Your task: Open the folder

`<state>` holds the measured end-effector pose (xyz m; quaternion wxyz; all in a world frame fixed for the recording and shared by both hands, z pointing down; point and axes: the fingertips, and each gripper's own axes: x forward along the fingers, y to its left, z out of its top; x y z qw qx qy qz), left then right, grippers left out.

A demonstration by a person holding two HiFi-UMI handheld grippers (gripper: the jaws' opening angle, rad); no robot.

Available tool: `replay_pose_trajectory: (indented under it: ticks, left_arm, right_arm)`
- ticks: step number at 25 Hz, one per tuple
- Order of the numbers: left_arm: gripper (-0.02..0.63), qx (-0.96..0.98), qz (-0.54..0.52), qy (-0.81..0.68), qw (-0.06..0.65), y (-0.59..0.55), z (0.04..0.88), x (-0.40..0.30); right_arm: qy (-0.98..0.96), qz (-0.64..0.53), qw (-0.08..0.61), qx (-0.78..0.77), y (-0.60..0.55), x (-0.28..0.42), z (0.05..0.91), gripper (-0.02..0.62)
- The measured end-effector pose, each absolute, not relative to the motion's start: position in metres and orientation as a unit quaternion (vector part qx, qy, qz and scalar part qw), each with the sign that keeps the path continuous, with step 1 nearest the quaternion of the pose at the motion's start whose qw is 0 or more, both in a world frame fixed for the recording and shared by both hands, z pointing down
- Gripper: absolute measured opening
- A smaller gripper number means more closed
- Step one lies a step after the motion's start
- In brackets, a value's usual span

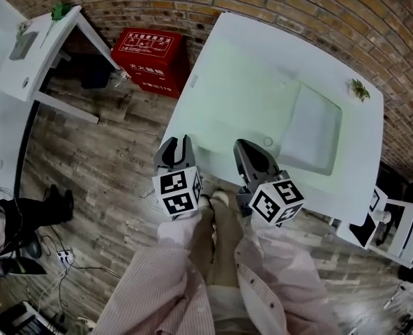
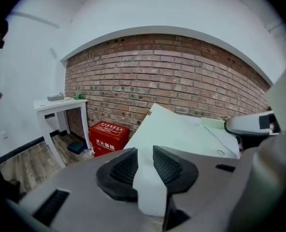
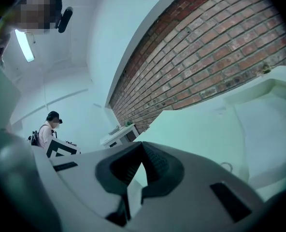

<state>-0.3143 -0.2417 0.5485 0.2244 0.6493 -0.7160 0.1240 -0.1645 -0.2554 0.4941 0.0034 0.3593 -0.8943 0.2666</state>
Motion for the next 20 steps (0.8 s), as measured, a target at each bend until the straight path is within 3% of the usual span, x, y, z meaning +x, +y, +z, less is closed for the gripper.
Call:
replay_pose_trajectory:
  ticks: [10,13,20]
  left_arm:
    - [0.124,0.609,0.139,-0.749,0.221,-0.239,0.563,-0.323]
    - [0.176,0.589,0.154,-0.764,0.211,-0.238,0.566,-0.328]
    - [0.043,0.641,0.22,-0.717,0.166,-0.246,0.568,-0.309]
  right_arm:
    - [-0.886,0.281,-0.007,0.368,-0.248,-0.162,0.496,0.005]
    - [-0.882,0.288,-0.011,0.373,-0.246,-0.159,0.498,0.005]
    - [-0.876,0.293,-0.014,0.384,-0.241,-0.15,0.502,0.005]
